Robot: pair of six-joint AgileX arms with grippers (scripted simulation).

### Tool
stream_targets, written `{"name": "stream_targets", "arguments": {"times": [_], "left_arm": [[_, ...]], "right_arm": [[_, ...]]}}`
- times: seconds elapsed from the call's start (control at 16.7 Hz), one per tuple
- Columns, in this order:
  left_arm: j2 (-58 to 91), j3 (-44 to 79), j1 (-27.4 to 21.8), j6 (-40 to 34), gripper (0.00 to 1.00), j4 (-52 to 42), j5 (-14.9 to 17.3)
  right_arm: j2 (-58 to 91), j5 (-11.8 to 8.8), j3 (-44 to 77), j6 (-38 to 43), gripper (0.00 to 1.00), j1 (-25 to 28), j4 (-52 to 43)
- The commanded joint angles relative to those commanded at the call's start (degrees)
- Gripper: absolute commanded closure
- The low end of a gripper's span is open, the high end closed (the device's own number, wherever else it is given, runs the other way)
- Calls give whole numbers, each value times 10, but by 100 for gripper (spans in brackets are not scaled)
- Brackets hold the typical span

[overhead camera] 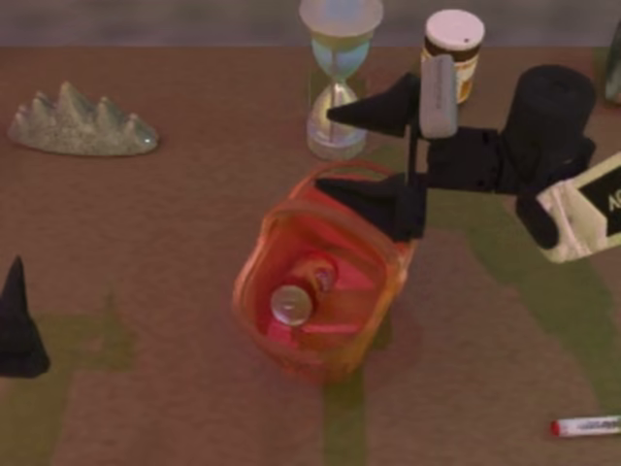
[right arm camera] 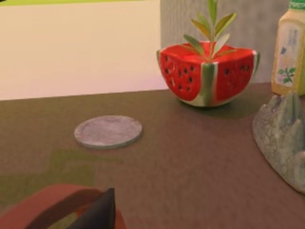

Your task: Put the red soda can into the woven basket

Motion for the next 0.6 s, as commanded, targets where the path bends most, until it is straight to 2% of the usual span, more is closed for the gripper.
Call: {"name": "stream_targets", "arguments": {"times": [0.12,0.24,0.42,0.6], "left_arm": [[63,47,-22,30,0,-54,6],[143,111,-50,68,0,-120,12],[286,232,-100,139,0,-233,21],[446,377,-154,222,0,-352,28]], "right_arm": [[-52,23,-37,-4,0,-7,-31],[-121,57,-83,-7,0,-17,-71],[-251,122,-164,-11,0,-37,-144],[-406,202,-252,-13,0,-62,-228]]}}
